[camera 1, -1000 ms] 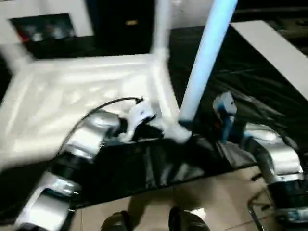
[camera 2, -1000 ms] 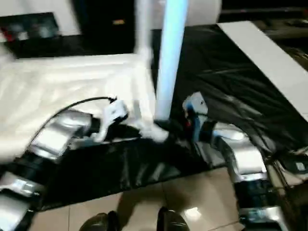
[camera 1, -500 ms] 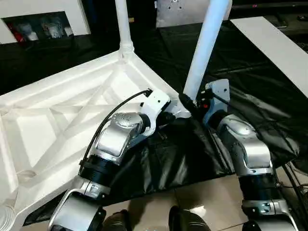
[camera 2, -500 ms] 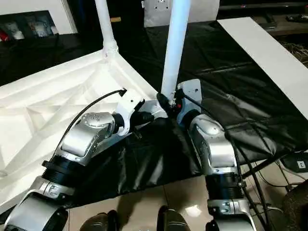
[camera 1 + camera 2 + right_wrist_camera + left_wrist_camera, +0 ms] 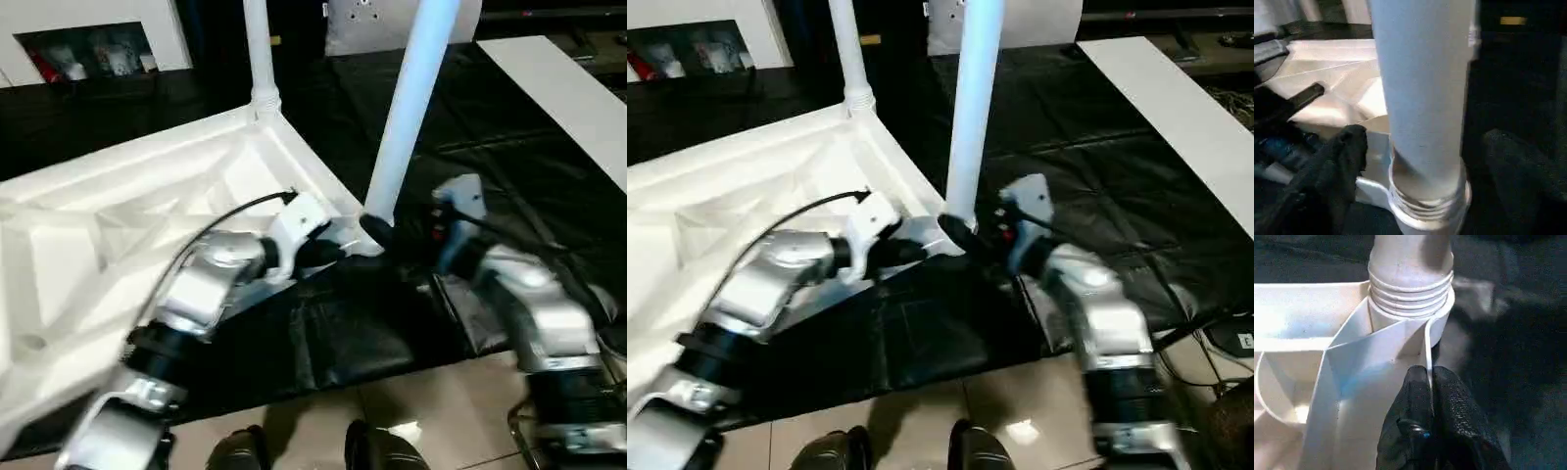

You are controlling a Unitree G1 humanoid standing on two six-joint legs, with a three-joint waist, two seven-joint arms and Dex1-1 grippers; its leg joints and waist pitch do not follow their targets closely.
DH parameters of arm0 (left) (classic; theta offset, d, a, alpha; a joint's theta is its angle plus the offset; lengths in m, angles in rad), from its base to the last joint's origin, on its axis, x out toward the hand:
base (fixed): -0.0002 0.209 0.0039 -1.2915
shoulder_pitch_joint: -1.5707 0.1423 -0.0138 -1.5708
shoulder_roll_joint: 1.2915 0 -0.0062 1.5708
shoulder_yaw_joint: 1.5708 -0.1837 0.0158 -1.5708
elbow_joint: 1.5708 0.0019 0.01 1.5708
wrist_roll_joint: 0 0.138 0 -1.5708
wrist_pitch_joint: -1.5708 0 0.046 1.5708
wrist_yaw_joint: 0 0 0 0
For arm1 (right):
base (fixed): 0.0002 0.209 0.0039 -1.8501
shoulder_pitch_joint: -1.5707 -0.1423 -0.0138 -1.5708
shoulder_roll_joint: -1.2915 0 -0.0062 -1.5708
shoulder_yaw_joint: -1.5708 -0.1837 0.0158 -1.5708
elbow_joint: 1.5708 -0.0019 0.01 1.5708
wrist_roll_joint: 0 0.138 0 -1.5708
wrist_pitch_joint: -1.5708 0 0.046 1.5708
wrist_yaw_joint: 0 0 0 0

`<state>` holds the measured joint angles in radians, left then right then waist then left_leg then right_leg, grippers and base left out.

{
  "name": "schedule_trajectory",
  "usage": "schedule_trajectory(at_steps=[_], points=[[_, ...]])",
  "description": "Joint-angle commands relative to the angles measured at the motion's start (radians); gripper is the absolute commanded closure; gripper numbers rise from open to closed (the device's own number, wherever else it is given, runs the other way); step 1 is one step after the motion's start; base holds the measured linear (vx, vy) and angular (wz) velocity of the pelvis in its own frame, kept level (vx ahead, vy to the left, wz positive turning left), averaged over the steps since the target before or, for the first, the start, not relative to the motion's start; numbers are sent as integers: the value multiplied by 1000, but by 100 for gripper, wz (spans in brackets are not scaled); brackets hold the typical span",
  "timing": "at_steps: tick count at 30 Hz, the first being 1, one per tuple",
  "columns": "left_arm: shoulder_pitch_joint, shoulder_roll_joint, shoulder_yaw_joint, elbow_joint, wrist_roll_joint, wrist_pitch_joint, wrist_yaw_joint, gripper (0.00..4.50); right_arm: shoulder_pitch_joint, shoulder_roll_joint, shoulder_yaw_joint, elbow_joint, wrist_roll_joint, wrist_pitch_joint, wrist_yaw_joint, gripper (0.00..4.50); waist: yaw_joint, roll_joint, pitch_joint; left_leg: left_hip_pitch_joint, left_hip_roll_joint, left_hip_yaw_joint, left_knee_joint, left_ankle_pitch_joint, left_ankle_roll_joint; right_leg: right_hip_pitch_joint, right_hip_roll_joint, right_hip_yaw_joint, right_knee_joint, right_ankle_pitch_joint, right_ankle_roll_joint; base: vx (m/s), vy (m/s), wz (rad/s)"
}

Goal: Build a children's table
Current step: Rotate leg to tighten

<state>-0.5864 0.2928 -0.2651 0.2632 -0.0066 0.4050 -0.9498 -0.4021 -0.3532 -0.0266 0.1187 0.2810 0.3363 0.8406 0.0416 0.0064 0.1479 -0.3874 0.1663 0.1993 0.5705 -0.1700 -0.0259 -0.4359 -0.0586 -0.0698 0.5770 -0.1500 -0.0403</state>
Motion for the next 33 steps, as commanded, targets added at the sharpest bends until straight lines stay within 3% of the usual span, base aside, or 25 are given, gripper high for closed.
schedule_trajectory(at_steps=[1, 4, 7, 11, 17, 18, 20, 29, 33], points=[[1, 23, -41, -18, -36, -72, -129, 450, -7, -48, 13, -8, 44, -4, 129, 7, 6, -1, -83, 19, 61, -31, -50, -110, 142, 76, -89, 56, -60, -175, -221, 0, 0, 0], [-1, 83, -82, -12, -47, -141, -254, 450, -17, -130, 40, -7, 93, 27, 303, 3, 20, 0, -79, 24, 65, -29, -50, -116, 152, 71, -90, 57, -61, -188, -228, 0, 0, 0], [-12, 123, -109, 5, -47, -192, -337, 450, -32, -186, 81, 1, 91, 26, 408, 3, 30, 1, -78, 24, 69, -29, -51, -116, 148, 69, -87, 55, -58, -198, -231, 0, 0, 0], [-27, 163, -141, 19, -48, -259, -453, 450, -58, -241, 139, 27, 80, -6, 551, 3, 45, -7, -75, 27, 71, -28, -51, -135, 130, 66, -93, 58, -59, -246, -221, 0, 0, 0], [-34, 204, -177, 8, -57, -300, -558, 450, -95, -258, 181, 62, 87, -21, 661, 39, 44, -13, -73, 23, 70, -29, -52, -137, 124, 66, -95, 58, -60, -280, -210, 0, 0, 0], [-36, 207, -182, 4, -60, -308, -573, 450, -102, -263, 191, 64, 94, -17, 686, 63, 41, -20, -69, 20, 69, -29, -53, -134, 127, 66, -94, 57, -61, -280, -207, 0, 0, 0], [-37, 209, -183, 3, -62, -312, -580, 450, -106, -266, 197, 64, 98, -15, 698, 78, 42, -15, -70, 22, 70, -29, -52, -131, 129, 64, -95, 58, -61, -288, -205, 0, 0, 0], [-41, 203, -189, 11, -62, -332, -602, 450, -101, -257, 236, 29, 113, -7, 757, 162, 41, -17, -66, 23, 73, -29, -53, -114, 136, 60, -92, 58, -57, -255, -216, 0, 0, 0], [-44, 202, -189, 19, -59, -340, -602, 450, -92, -252, 247, 32, 105, -18, 766, 195, 42, -18, -63, 23, 72, -30, -55, -137, 125, 61, -95, 58, -62, -299, -207, 0, 0, 0]])
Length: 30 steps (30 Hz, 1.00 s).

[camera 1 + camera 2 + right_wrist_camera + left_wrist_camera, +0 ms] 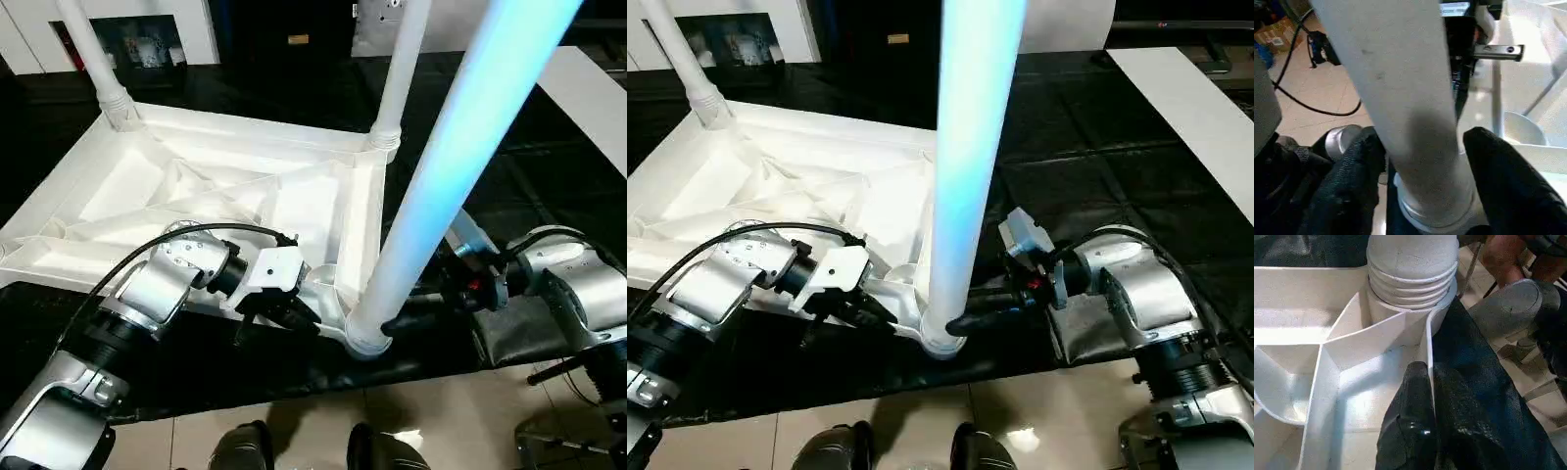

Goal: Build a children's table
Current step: Rotate leg to tighten

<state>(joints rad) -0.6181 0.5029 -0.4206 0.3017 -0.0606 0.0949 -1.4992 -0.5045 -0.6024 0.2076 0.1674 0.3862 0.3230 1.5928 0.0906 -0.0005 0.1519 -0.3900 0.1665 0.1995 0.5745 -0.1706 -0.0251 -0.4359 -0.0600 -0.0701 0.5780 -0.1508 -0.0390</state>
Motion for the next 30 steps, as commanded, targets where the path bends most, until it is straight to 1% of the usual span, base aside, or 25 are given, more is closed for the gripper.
schedule_trajectory(at_steps=[1, 2, 6, 9, 10, 11, 12, 13, 14, 15, 16, 17, 18, 19, 20, 21, 22, 23, 24, 25, 26, 27, 28, 29, 30], points=[[-12, -7, -33, -20, -5, -30, -53, 450, 11, -2, 14, -17, 1, -4, 12, 206, -7, -8, -64, 25, 72, -30, -60, -142, 120, 59, -94, 59, -65, -306, -205, 0, 0, 0], [-10, -6, -33, -21, -4, -31, -54, 450, 12, 0, 17, -17, 3, -4, 9, 216, -7, -10, -64, 26, 72, -30, -61, -145, 117, 60, -94, 59, -65, -308, -204, 0, 0, 0], [-8, -5, -32, -19, -4, -30, -54, 450, 17, 5, 21, -24, 8, -3, 3, 243, -8, -10, -63, 27, 73, -30, -61, -146, 114, 59, -94, 59, -65, -301, -207, 0, 0, 0], [-2, -11, -18, -23, -12, 1, -24, 450, 40, 8, 19, -59, 32, 39, -6, 254, -6, -10, -61, 27, 73, -30, -62, -144, 116, 59, -94, 60, -65, -293, -208, 0, 0, 0], [2, -16, -11, -30, -10, 29, 2, 450, 51, 9, 15, -75, 39, 54, -17, 255, -6, -5, -60, 27, 73, -32, -64, -147, 113, 59, -94, 60, -65, -299, -208, 0, 0, 0], [7, -24, 0, -40, -12, 62, 34, 450, 63, 13, 8, -95, 49, 79, -38, 257, -7, -6, -59, 28, 75, -31, -65, -153, 107, 58, -94, 61, -67, -302, -207, 0, 0, 0], [7, -24, 0, -40, -12, 62, 34, 450, 63, 13, 8, -95, 49, 79, -38, 257, -6, -6, -57, 27, 74, -32, -65, -161, 105, 58, -95, 60, -68, -315, -207, 0, 0, 0], [11, -32, 9, -48, -13, 92, 62, 450, 73, 18, 0, -110, 57, 101, -59, 257, -7, -7, -56, 28, 74, -32, -67, -177, 97, 58, -95, 60, -72, -344, -200, 0, 0, 0], [15, -42, 21, -62, -19, 135, 93, 450, 82, 29, -11, -125, 65, 124, -94, 257, -7, -4, -52, 28, 75, -34, -69, -188, 88, 56, -96, 61, -75, -366, -196, 0, 0, 0], [20, -58, 39, -84, -28, 192, 135, 450, 85, 52, -27, -135, 61, 169, -171, 257, -9, -5, -52, 29, 73, -34, -69, -200, 85, 55, -97, 61, -79, -390, -191, 0, 0, 0], [20, -59, 41, -86, -29, 198, 140, 450, 86, 55, -28, -136, 61, 174, -179, 257, -10, -5, -51, 30, 72, -36, -71, -203, 75, 55, -97, 60, -81, -416, -186, 0, 0, 0], [23, -81, 62, -108, -30, 271, 200, 450, 86, 89, -47, -136, 38, 203, -282, 257, -12, -6, -49, 29, 71, -37, -72, -213, 70, 55, -97, 60, -83, -436, -179, 0, 0, 0], [23, -112, 90, -130, -39, 344, 265, 450, 82, 129, -66, -131, 5, 223, -395, 257, -16, -3, -46, 28, 67, -40, -73, -221, 57, 54, -99, 59, -87, -473, -169, 0, 0, 0], [23, -132, 107, -142, -44, 385, 305, 450, 79, 154, -78, -126, -19, 230, -465, 257, -26, -8, -43, 26, 63, -43, -74, -239, 39, 54, -99, 57, -91, -526, -153, 0, 0, 0], [23, -132, 107, -142, -44, 385, 305, 450, 79, 154, -78, -126, -19, 230, -465, 257, -31, -8, -43, 24, 61, -44, -74, -245, 30, 56, -101, 56, -93, -550, -141, 0, 0, 0], [17, -179, 137, -153, -34, 451, 393, 450, 69, 209, -105, -122, -48, 263, -590, 257, -44, -10, -43, 21, 59, -48, -75, -244, 24, 59, -101, 54, -95, -576, -124, 0, 0, 0], [8, -218, 160, -156, -21, 507, 465, 450, 62, 255, -128, -123, -64, 295, -686, 257, -49, -7, -45, 19, 59, -50, -76, -238, 21, 60, -100, 53, -94, -567, -124, 0, 0, 0], [-2, -250, 178, -146, -9, 532, 523, 450, 58, 286, -138, -124, -81, 311, -748, 259, -68, -8, -48, 14, 55, -50, -74, -232, 19, 61, -96, 50, -96, -550, -117, 0, 0, 0], [-2, -250, 178, -146, -9, 532, 523, 450, 58, 286, -138, -124, -81, 311, -748, 259, -70, -9, -50, 16, 53, -50, -73, -227, 25, 60, -97, 50, -97, -541, -116, 0, 0, 0], [-29, -309, 211, -115, 14, 561, 634, 450, 52, 350, -157, -127, -112, 351, -872, 259, -79, -11, -51, 15, 51, -45, -70, -210, 40, 57, -93, 54, -96, -501, -123, 0, 0, 0], [-37, -325, 220, -103, 22, 564, 668, 450, 50, 371, -164, -128, -117, 366, -909, 259, -82, -10, -51, 16, 50, -43, -69, -204, 46, 55, -92, 54, -97, -489, -128, 0, 0, 0], [-42, -335, 226, -98, 24, 567, 686, 450, 49, 381, -165, -128, -125, 368, -930, 260, -83, -10, -55, 18, 47, -40, -65, -186, 61, 56, -90, 54, -97, -456, -132, 0, 0, 0], [-52, -357, 239, -87, 27, 574, 726, 450, 45, 403, -168, -127, -142, 372, -976, 260, -83, -8, -56, 16, 47, -39, -65, -173, 66, 57, -88, 54, -93, -432, -137, 0, 0, 0], [-68, -396, 259, -70, 37, 585, 802, 450, 38, 452, -180, -121, -165, 380, -1065, 260, -81, -6, -58, 18, 47, -37, -64, -161, 78, 56, -86, 54, -93, -403, -145, 0, 0, 0], [-73, -408, 264, -63, 42, 585, 827, 450, 34, 472, -187, -117, -169, 382, -1095, 260, -81, -5, -59, 19, 48, -34, -63, -152, 80, 56, -85, 54, -92, -382, -150, 0, 0, 0]])
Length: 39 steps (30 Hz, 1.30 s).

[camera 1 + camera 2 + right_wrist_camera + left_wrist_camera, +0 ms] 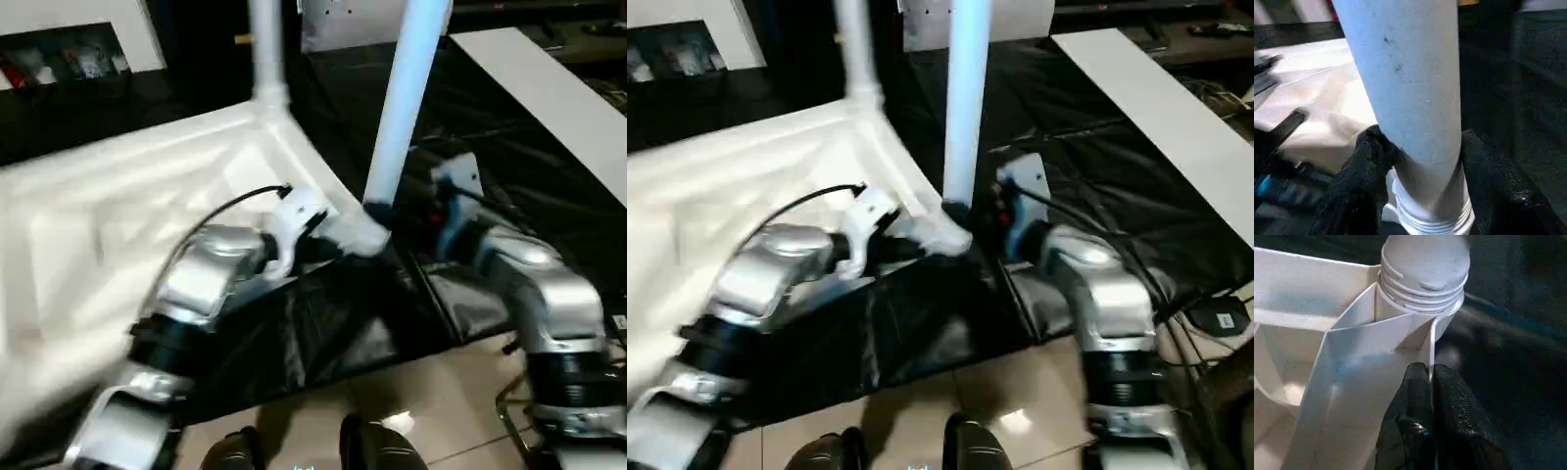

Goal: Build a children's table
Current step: Rotate leg to tighten

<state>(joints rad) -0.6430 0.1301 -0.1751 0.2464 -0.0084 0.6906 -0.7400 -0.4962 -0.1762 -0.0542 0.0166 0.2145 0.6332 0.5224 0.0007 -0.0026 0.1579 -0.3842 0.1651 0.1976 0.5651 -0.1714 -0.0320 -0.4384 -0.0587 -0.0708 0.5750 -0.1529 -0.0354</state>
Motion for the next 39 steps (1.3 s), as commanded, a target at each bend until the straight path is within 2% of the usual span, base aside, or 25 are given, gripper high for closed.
schedule_trajectory(at_steps=[1, 3, 4, 5, 7, 10, 12, 14, 17, 18, 19, 23, 25, 27, 28, 30, 32, 33, 35, 37, 39], points=[[-54, -60, 19, 0, -1, -13, 105, 450, 19, 78, 71, 45, -7, 56, -71, 260, 12, -3, -71, 10, 50, -33, -53, -122, 93, 63, -85, 53, -81, -314, -172, 0, 0, 0], [-55, -79, 15, -4, 10, -11, 128, 450, 15, 101, 72, 54, -20, 31, -102, 260, 17, -2, -70, 9, 52, -33, -55, -109, 104, 66, -85, 54, -76, -256, -187, 0, 0, 0], [-54, -90, 8, -11, 17, -4, 138, 450, 12, 118, 72, 61, -28, 2, -124, 205, 18, -1, -70, 10, 53, -33, -56, -106, 108, 67, -86, 54, -75, -243, -190, 0, 0, 0], [-50, -93, -1, -22, 20, 2, 134, 450, 12, 132, 68, 64, -25, -24, -133, 191, 18, 2, -71, 11, 57, -34, -56, -106, 113, 67, -87, 55, -73, -222, -199, 0, 0, 0], [-45, -87, -11, -31, 23, 1, 130, 450, 15, 144, 57, 58, -16, -30, -139, 191, 15, 2, -71, 10, 57, -34, -57, -107, 120, 71, -87, 55, -69, -192, -214, 0, 0, 0], [-35, -70, -20, -43, 20, -10, 119, 450, 21, 142, 43, 42, -4, -34, -132, 152, 15, 2, -70, 13, 59, -34, -58, -122, 119, 71, -89, 55, -71, -205, -216, 0, 0, 0], [-19, -45, -32, -61, 14, -21, 94, 450, 33, 113, 40, 17, -4, -56, -97, 147, 17, 2, -71, 13, 60, -33, -57, -123, 117, 73, -91, 57, -70, -205, -214, 0, 0, 0], [-1, -17, -45, -73, 9, -41, 64, 450, 46, 70, 37, 0, 10, -79, -48, 131, 18, 0, -74, 11, 61, -33, -56, -101, 126, 76, -90, 58, -64, -167, -219, 0, 0, 0], [16, 29, -58, -75, 5, -87, 1, 450, 58, 5, 34, -8, 25, -101, 35, 98, 19, 0, -81, 9, 58, -32, -50, -57, 156, 81, -88, 56, -55, -88, -242, 0, 0, 0], [18, 35, -59, -75, 4, -92, -9, 450, 60, -5, 33, -9, 28, -102, 47, 88, 19, 0, -81, 9, 58, -32, -50, -57, 156, 81, -88, 56, -55, -88, -242, 0, 0, 0], [23, 51, -62, -75, 0, -106, -33, 450, 63, -28, 32, -11, 34, -104, 81, 88, 19, 0, -79, 8, 59, -31, -49, -48, 170, 82, -90, 58, -52, -71, -249, 0, 0, 0], [47, 176, -103, -70, -32, -230, -230, 450, 78, -218, 55, 1, 80, -151, 366, 55, 24, -1, -77, 11, 60, -30, -46, -75, 177, 81, -89, 57, -56, -119, -242, 0, 0, 0], [51, 201, -116, -67, -34, -253, -269, 450, 78, -248, 58, 6, 96, -155, 427, 36, 30, 0, -72, 14, 61, -28, -48, -106, 163, 75, -90, 58, -62, -199, -230, 0, 0, 0], [55, 222, -126, -67, -38, -279, -311, 450, 77, -277, 66, 8, 110, -159, 489, 14, 39, -1, -72, 18, 63, -28, -48, -121, 150, 74, -91, 59, -66, -250, -217, 0, 0, 0], [60, 248, -142, -69, -42, -310, -361, 450, 74, -310, 78, 13, 118, -170, 554, 11, 44, 3, -73, 23, 67, -29, -49, -127, 143, 69, -91, 59, -68, -270, -214, 0, 0, 0], [66, 278, -161, -73, -51, -345, -428, 450, 68, -349, 100, 24, 119, -191, 627, 11, 51, -1, -75, 24, 70, -29, -50, -118, 137, 69, -91, 60, -63, -255, -219, 0, 0, 0], [69, 314, -189, -74, -52, -386, -495, 450, 61, -389, 131, 37, 118, -225, 705, 11, 60, 2, -76, 27, 72, -28, -48, -109, 140, 66, -91, 60, -57, -223, -231, 0, 0, 0], [69, 329, -200, -71, -51, -407, -522, 450, 58, -403, 143, 42, 122, -241, 740, 11, 62, -6, -78, 25, 71, -26, -46, -103, 143, 69, -92, 61, -54, -204, -236, 0, 0, 0], [66, 348, -214, -66, -49, -435, -557, 450, 53, -416, 153, 49, 127, -262, 789, 11, 69, -2, -77, 23, 72, -26, -46, -101, 146, 70, -95, 62, -53, -209, -236, 0, 0, 0], [55, 375, -237, -54, -42, -484, -620, 450, 43, -432, 174, 66, 132, -307, 879, 28, 76, -7, -78, 22, 71, -26, -44, -104, 145, 69, -96, 61, -53, -237, -229, 0, 0, 0], [53, 380, -241, -53, -40, -495, -633, 450, 40, -434, 180, 69, 133, -311, 894, 28, 82, -6, -80, 23, 72, -25, -44, -91, 146, 69, -95, 62, -50, -231, -227, 0, 0, 0]])
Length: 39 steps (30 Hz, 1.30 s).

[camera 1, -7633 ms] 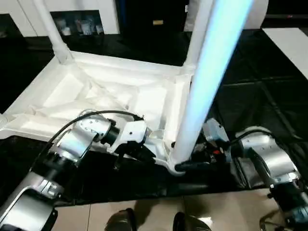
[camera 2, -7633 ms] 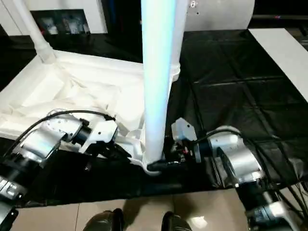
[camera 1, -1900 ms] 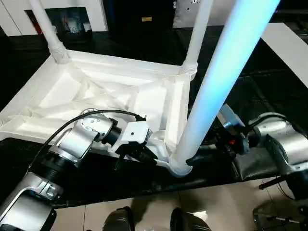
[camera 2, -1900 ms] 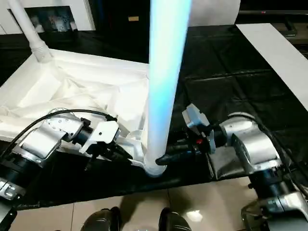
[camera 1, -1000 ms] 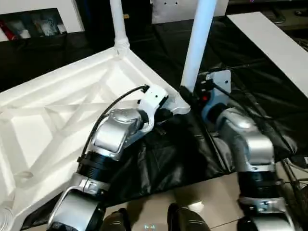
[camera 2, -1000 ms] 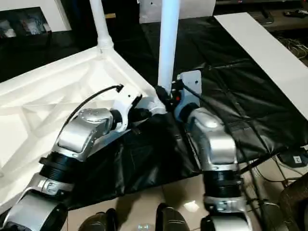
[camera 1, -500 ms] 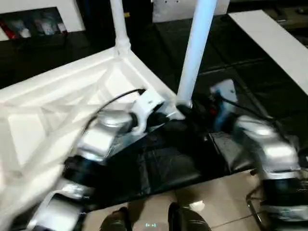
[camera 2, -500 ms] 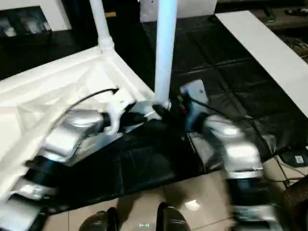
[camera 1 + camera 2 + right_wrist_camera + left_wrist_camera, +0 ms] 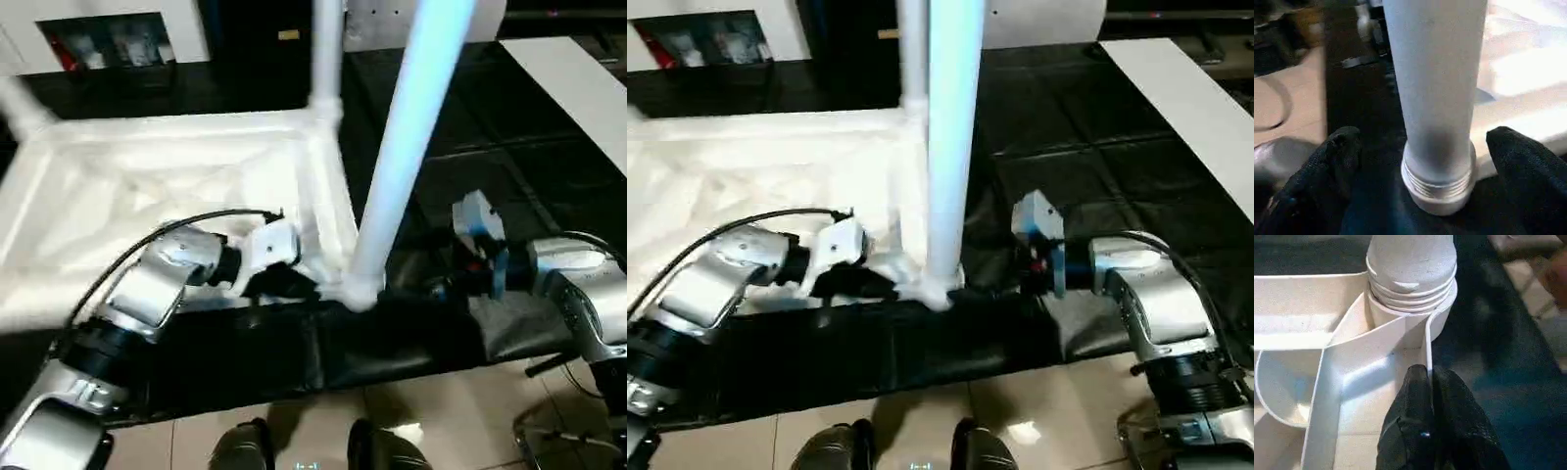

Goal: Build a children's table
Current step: Rotate leg to tighten

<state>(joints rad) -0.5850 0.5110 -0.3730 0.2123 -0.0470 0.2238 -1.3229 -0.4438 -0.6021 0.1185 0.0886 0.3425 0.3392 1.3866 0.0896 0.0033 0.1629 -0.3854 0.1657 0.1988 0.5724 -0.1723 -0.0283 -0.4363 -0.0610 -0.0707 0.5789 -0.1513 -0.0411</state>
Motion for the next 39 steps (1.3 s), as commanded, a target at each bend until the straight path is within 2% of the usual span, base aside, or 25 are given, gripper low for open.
schedule_trajectory(at_steps=[1, 2, 6, 12, 13, 17, 19, 23, 25, 28, 30, 31, 32, 33, 34, 35, 36, 38, 39], points=[[-9, 5, -49, -17, 0, -42, -67, 450, -16, -11, 13, 2, 6, -22, 47, 42, -7, -12, -84, 23, 72, -27, -51, -85, 144, 66, -92, 62, -53, -224, -224, 0, 0, 0], [-13, 12, -58, -17, 1, -55, -88, 450, -23, -11, 24, 8, 8, -20, 65, 42, -7, -16, -86, 23, 71, -26, -50, -75, 148, 66, -91, 61, -50, -207, -229, 0, 0, 0], [-31, 20, -75, -9, 0, -88, -127, 450, -46, -3, 58, 37, 8, -40, 106, 79, -7, -16, -84, 22, 70, -27, -49, -80, 147, 65, -93, 60, -51, -224, -228, 0, 0, 0], [-44, 14, -78, 2, 1, -106, -142, 450, -55, 9, 72, 54, 10, -52, 131, 127, -7, -17, -84, 20, 69, -27, -49, -73, 145, 67, -90, 59, -49, -208, -232, 0, 0, 0], [-44, 14, -78, 5, 0, -110, -144, 450, -54, 10, 74, 52, 12, -51, 135, 154, -6, -16, -84, 21, 69, -27, -48, -76, 145, 67, -90, 59, -50, -214, -231, 0, 0, 0], [-45, 16, -80, 12, -2, -120, -154, 450, -54, 9, 83, 53, 19, -45, 149, 167, -5, -16, -84, 21, 70, -28, -49, -77, 143, 67, -90, 59, -50, -220, -228, 0, 0, 0], [-45, 19, -81, 14, -3, -122, -159, 450, -53, 8, 86, 52, 23, -41, 154, 204, -6, -15, -85, 21, 70, -28, -48, -74, 144, 68, -90, 59, -49, -212, -231, 0, 0, 0], [-46, 20, -79, 19, -4, -121, -161, 450, -47, 6, 93, 39, 34, -19, 166, 220, -4, -16, -85, 20, 69, -27, -48, -69, 147, 68, -90, 59, -48, -204, -234, 0, 0, 0], [-47, 19, -78, 22, -5, -117, -161, 450, -45, 5, 94, 34, 40, -6, 170, 243, -4, -15, -85, 20, 70, -28, -48, -69, 147, 69, -90, 59, -48, -202, -236, 0, 0, 0], [-38, 9, -62, 7, -26, -52, -136, 450, -31, 15, 82, 1, 69, 40, 144, 253, -4, -13, -83, 22, 70, -27, -49, -75, 139, 68, -89, 59, -49, -212, -236, 0, 0, 0], [-32, -16, -38, -11, -41, 37, -80, 450, -19, 48, 56, -36, 101, 111, 62, 256, -3, -13, -84, 22, 70, -27, -49, -72, 137, 69, -90, 60, -49, -206, -240, 0, 0, 0], [-32, -18, -36, -12, -41, 44, -73, 450, -19, 52, 54, -39, 103, 120, 51, 257, -3, -13, -84, 21, 71, -28, -49, -69, 135, 69, -90, 60, -48, -204, -240, 0, 0, 0], [-37, -36, -24, -15, -38, 95, -30, 450, -21, 80, 43, -42, 93, 151, -22, 257, -6, -15, -84, 19, 68, -29, -49, -70, 132, 69, -89, 58, -49, -215, -237, 0, 0, 0], [-41, -45, -18, -16, -35, 124, -8, 450, -23, 94, 38, -40, 84, 161, -60, 257, -10, -15, -79, 20, 66, -28, -50, -88, 120, 66, -89, 58, -56, -253, -230, 0, 0, 0], [-49, -74, -1, -16, -28, 181, 52, 450, -28, 130, 30, -35, 51, 171, -149, 257, -12, -14, -75, 21, 63, -30, -51, -118, 99, 65, -92, 58, -65, -323, -213, 0, 0, 0], [-54, -95, 12, -15, -27, 216, 88, 450, -32, 153, 25, -31, 29, 181, -207, 257, -14, -15, -75, 21, 61, -31, -52, -123, 86, 66, -93, 57, -66, -351, -204, 0, 0, 0], [-58, -115, 24, -14, -27, 243, 122, 450, -37, 176, 20, -27, 11, 192, -261, 257, -21, -18, -73, 16, 58, -34, -53, -131, 68, 69, -94, 56, -71, -395, -181, 0, 0, 0], [-68, -163, 50, -10, -19, 309, 207, 450, -53, 232, 0, -14, -21, 230, -385, 257, -41, -17, -74, 14, 55, -37, -54, -136, 52, 70, -91, 54, -73, -407, -165, 0, 0, 0], [-68, -163, 50, -10, -19, 309, 207, 450, -53, 232, 0, -14, -21, 230, -385, 257, -41, -17, -74, 14, 55, -37, -54, -136, 52, 70, -91, 54, -73, -407, -165, 0, 0, 0]])
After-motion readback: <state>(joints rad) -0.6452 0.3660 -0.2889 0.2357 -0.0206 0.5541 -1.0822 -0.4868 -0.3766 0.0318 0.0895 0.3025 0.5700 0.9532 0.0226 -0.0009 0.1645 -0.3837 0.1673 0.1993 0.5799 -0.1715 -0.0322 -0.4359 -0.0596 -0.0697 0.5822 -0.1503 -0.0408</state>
